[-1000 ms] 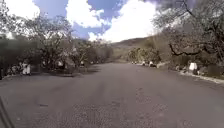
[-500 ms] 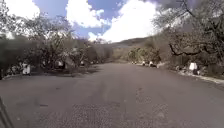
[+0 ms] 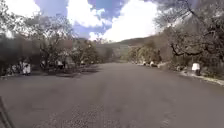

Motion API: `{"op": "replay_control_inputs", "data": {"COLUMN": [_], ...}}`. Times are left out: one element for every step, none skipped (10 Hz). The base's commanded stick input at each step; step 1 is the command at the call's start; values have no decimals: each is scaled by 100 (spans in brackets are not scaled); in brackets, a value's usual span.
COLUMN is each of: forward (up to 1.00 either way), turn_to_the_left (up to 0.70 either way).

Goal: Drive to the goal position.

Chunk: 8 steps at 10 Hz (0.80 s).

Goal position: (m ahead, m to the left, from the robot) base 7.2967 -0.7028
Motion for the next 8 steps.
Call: {"op": "replay_control_inputs", "data": {"forward": [70,70,70,70,70,70,70,70], "turn_to_the_left": [0,0,0,0,0,0,0,0]}}
